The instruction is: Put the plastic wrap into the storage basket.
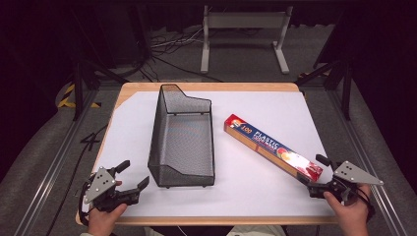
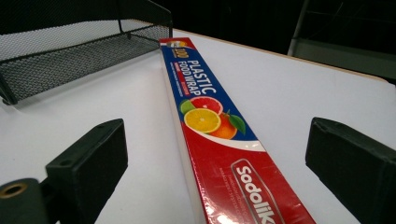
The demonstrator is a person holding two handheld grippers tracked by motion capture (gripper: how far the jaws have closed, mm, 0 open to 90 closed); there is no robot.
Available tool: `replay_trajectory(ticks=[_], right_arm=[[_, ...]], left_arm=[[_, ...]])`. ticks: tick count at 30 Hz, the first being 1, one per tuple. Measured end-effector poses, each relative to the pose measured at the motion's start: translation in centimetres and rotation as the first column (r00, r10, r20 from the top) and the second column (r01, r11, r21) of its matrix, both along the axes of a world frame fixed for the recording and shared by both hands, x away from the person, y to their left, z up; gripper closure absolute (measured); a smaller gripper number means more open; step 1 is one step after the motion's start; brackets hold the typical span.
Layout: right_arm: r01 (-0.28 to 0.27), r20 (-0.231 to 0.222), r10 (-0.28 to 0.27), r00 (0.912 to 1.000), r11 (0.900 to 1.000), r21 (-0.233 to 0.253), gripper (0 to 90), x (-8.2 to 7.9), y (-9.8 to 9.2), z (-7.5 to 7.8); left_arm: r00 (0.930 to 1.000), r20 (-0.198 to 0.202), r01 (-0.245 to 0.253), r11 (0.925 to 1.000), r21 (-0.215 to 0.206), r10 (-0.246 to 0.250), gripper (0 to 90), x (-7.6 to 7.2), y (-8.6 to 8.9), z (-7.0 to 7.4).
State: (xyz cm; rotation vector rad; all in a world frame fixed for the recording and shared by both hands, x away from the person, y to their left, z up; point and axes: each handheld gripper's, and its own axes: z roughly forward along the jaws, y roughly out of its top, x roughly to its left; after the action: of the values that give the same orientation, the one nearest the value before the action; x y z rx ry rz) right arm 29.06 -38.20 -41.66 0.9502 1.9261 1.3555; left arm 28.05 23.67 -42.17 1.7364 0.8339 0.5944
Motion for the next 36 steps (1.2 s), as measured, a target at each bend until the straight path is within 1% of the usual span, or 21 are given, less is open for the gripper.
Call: replay_trajectory(ticks=[2, 5, 6, 9, 12, 13, 15, 18, 20, 22, 23, 25, 27, 29, 30, 31, 34, 35, 36], right_arm=[[0.001, 0.004, -0.001, 1.0000, 1.000, 0.006, 6.4, -0.1, 0.0, 0.0], [0.005, 0.004, -0.005, 1.0000, 1.000, 0.007, 6.4, -0.1, -0.3, 0.0], [0.007, 0.004, -0.007, 1.0000, 1.000, 0.006, 6.4, -0.1, -0.3, 0.1], [-0.002, 0.003, 0.002, 1.0000, 1.000, 0.009, 5.1, -0.1, -0.3, 0.1], [-0.033, -0.012, 0.034, 0.9994, 0.999, 0.015, 4.1, 0.0, 0.0, 0.2], [-0.058, -0.021, 0.058, 0.9981, 0.998, 0.004, 4.1, 0.1, 0.4, 0.3], [-0.065, -0.024, 0.065, 0.9976, 0.998, 0.002, 4.2, 0.2, 0.6, 0.4], [-0.080, -0.021, 0.080, 0.9966, 0.997, 0.002, 4.1, 0.2, 1.0, 1.0], [-0.103, -0.020, 0.102, 0.9946, 0.995, -0.008, 1.4, 0.4, 1.2, 1.5], [-0.103, -0.017, 0.102, 0.9946, 0.995, -0.009, 1.7, 0.6, 1.5, 1.7], [-0.091, -0.019, 0.091, 0.9957, 0.996, -0.009, 1.9, 0.7, 1.6, 1.9], [-0.093, -0.025, 0.093, 0.9954, 0.996, -0.007, 2.6, 1.0, 1.9, 2.3], [-0.091, -0.035, 0.090, 0.9953, 0.996, -0.022, 3.6, 1.3, 2.1, 2.7], [-0.084, -0.035, 0.084, 0.9959, 0.996, -0.011, 5.0, 1.5, 2.1, 3.2], [-0.083, -0.040, 0.083, 0.9958, 0.997, -0.009, 5.2, 1.6, 2.1, 3.3], [-0.082, -0.062, 0.080, 0.9948, 0.996, -0.025, 5.3, 1.7, 2.1, 3.6], [-0.079, -0.075, 0.076, 0.9943, 0.996, -0.044, 6.6, 2.1, 2.2, 4.0], [-0.079, -0.087, 0.075, 0.9934, 0.996, -0.041, 6.8, 2.3, 2.2, 4.2], [-0.077, -0.084, 0.073, 0.9938, 0.996, -0.044, 6.9, 2.4, 2.2, 4.4]], left_arm=[[1.0000, -0.001, -0.002, 1.0000, -0.004, 0.002, 17.0, 0.0, 0.0, 0.0], [1.0000, 0.000, 0.001, 1.0000, 0.004, -0.001, 17.0, 0.1, -0.1, 0.0], [1.0000, -0.001, 0.001, 1.0000, -0.002, -0.001, 17.0, 0.1, -0.2, 0.0], [1.0000, 0.000, 0.001, 1.0000, 0.002, -0.001, 17.0, 0.2, -0.2, 0.0], [1.0000, -0.003, -0.002, 1.0000, 0.003, 0.002, 17.0, 0.2, -0.2, 0.0], [1.0000, -0.005, -0.005, 1.0000, 0.000, 0.005, 17.1, 0.2, -0.2, 0.0], [0.9999, -0.005, -0.011, 0.9999, 0.003, 0.011, 17.1, 0.2, -0.3, 0.0], [0.9998, -0.010, -0.017, 0.9998, 0.012, 0.017, 17.2, 0.1, -0.3, -0.1], [0.9998, -0.011, -0.016, 0.9997, 0.017, 0.016, 17.2, 0.0, -0.2, -0.1], [0.9997, -0.012, -0.021, 0.9996, 0.016, 0.022, 17.2, -0.1, -0.2, -0.1], [0.9996, -0.011, -0.025, 0.9995, 0.017, 0.025, 17.2, -0.2, -0.1, -0.1], [0.9995, -0.012, -0.029, 0.9995, 0.014, 0.029, 17.2, -0.2, 0.0, -0.1], [0.9994, -0.008, -0.032, 0.9994, 0.014, 0.032, 17.2, -0.3, 0.0, -0.1], [0.9995, -0.009, -0.032, 0.9994, 0.017, 0.032, 17.2, -0.3, 0.0, 0.0], [0.9995, -0.008, -0.032, 0.9994, 0.017, 0.032, 17.2, -0.3, 0.0, 0.0], [0.9995, -0.009, -0.031, 0.9994, 0.018, 0.031, 17.2, -0.3, 0.0, 0.0], [0.9995, -0.010, -0.031, 0.9994, 0.017, 0.032, 17.2, -0.2, 0.0, -0.1], [0.9995, -0.008, -0.031, 0.9993, 0.019, 0.031, 17.2, -0.2, 0.0, 0.0], [0.9995, -0.008, -0.031, 0.9994, 0.018, 0.031, 17.2, -0.2, 0.0, 0.0]])
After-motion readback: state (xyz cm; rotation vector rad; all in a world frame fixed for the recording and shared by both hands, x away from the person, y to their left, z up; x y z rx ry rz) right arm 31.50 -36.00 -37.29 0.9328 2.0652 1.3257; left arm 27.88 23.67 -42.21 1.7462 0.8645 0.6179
